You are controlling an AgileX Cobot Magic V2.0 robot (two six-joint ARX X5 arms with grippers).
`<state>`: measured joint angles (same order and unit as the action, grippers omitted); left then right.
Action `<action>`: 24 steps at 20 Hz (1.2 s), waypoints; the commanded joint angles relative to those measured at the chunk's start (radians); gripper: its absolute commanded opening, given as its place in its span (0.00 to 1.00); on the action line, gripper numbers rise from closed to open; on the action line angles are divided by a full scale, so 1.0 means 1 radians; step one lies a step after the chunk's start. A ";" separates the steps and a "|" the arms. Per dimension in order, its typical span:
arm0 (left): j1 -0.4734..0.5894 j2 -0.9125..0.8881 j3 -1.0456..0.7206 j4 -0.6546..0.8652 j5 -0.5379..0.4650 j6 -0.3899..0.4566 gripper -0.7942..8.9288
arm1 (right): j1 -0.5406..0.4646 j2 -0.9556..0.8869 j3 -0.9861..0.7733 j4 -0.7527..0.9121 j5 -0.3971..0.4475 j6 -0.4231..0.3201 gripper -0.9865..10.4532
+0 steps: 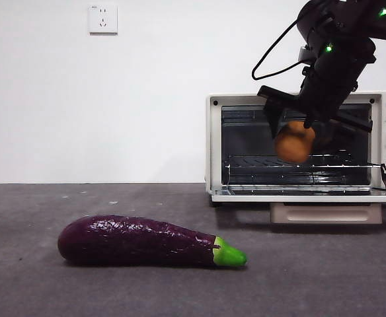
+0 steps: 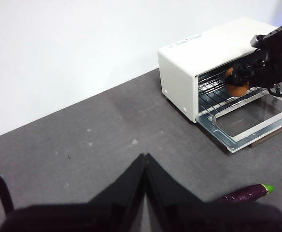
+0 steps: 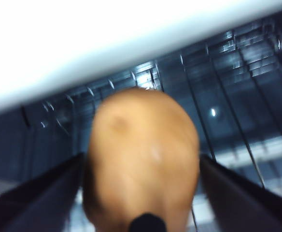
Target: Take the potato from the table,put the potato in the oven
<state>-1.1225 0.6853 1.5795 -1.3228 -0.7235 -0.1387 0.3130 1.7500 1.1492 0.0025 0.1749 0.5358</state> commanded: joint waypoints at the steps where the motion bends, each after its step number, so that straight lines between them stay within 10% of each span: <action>1: 0.000 -0.002 -0.003 0.005 -0.005 0.011 0.08 | 0.000 0.020 -0.005 0.000 -0.002 0.011 0.53; 13: 0.000 0.005 -0.003 0.005 -0.003 0.010 0.08 | 0.003 -0.155 0.043 -0.282 -0.019 -0.045 0.53; 24: -0.004 0.249 -0.003 0.005 0.076 -0.065 0.08 | 0.115 -0.732 0.043 -0.793 -0.018 -0.207 0.52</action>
<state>-1.1225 0.9184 1.5795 -1.3228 -0.6445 -0.1852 0.4236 1.0481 1.1881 -0.7795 0.1570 0.3424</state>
